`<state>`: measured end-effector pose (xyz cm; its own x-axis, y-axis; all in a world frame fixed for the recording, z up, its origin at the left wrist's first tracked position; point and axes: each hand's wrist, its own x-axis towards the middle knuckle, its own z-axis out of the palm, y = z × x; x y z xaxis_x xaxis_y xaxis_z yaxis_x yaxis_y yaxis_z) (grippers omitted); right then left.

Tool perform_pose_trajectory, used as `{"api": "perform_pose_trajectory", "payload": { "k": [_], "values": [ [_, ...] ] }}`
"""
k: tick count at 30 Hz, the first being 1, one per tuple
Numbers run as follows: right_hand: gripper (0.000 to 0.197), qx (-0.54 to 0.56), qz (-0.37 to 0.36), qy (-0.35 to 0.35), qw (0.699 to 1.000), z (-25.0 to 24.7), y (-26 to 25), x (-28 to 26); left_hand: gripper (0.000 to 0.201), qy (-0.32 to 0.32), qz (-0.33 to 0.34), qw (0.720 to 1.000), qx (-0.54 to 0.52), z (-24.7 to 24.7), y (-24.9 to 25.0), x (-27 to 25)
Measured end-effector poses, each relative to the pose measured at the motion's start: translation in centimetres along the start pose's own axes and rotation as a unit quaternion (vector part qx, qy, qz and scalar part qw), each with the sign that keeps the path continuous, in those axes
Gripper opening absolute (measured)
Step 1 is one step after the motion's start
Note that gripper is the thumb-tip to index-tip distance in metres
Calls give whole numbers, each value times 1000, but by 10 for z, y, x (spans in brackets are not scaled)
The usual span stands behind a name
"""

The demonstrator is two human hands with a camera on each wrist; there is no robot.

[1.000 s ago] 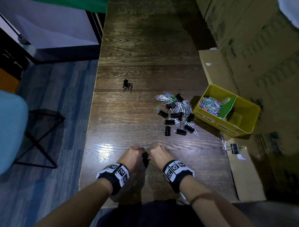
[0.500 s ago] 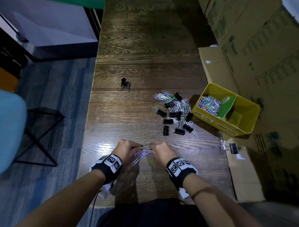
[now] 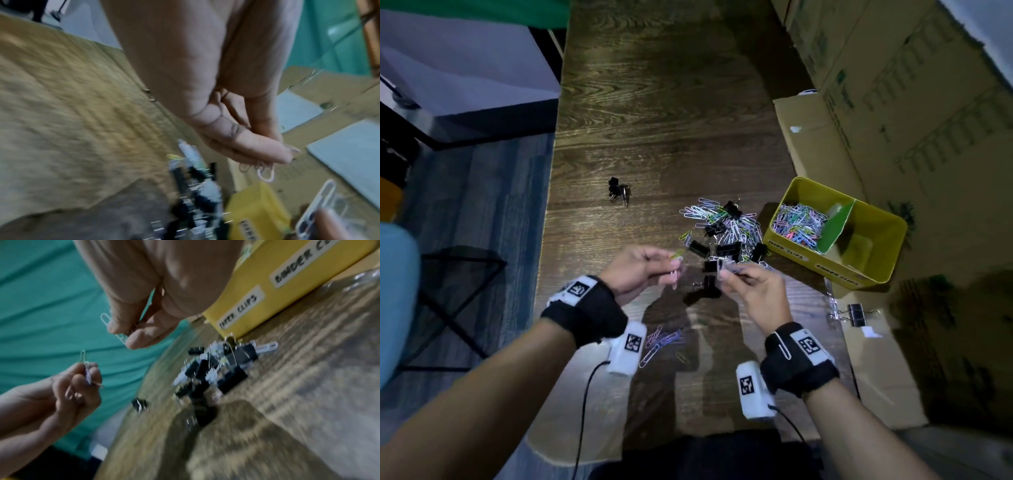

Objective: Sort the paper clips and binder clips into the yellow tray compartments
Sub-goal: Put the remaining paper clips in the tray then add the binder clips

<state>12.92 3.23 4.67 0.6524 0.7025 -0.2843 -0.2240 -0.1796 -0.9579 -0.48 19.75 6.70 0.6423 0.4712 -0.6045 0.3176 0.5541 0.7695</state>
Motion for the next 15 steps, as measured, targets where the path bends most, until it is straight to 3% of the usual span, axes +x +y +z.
{"api": "perform_pose_trajectory", "payload": {
  "k": [2,5,10,12,15],
  "values": [
    [10,32,-29,36,998,-16,-22,2,18,-43,23,999,-8,32,28,9],
    [22,58,-71,89,992,-43,-47,9,9,-83,43,996,-13,85,60,31],
    [15,31,-126,148,980,-83,-74,30,5,-77,48,995,31,170,65,84],
    [12,-2,-120,160,980,-98,-75,45,6,-42,58,989,126,191,50,108],
    [15,-96,-79,181,976,-119,-63,74,22,-27,74,939,335,205,30,130]
  ]
}}
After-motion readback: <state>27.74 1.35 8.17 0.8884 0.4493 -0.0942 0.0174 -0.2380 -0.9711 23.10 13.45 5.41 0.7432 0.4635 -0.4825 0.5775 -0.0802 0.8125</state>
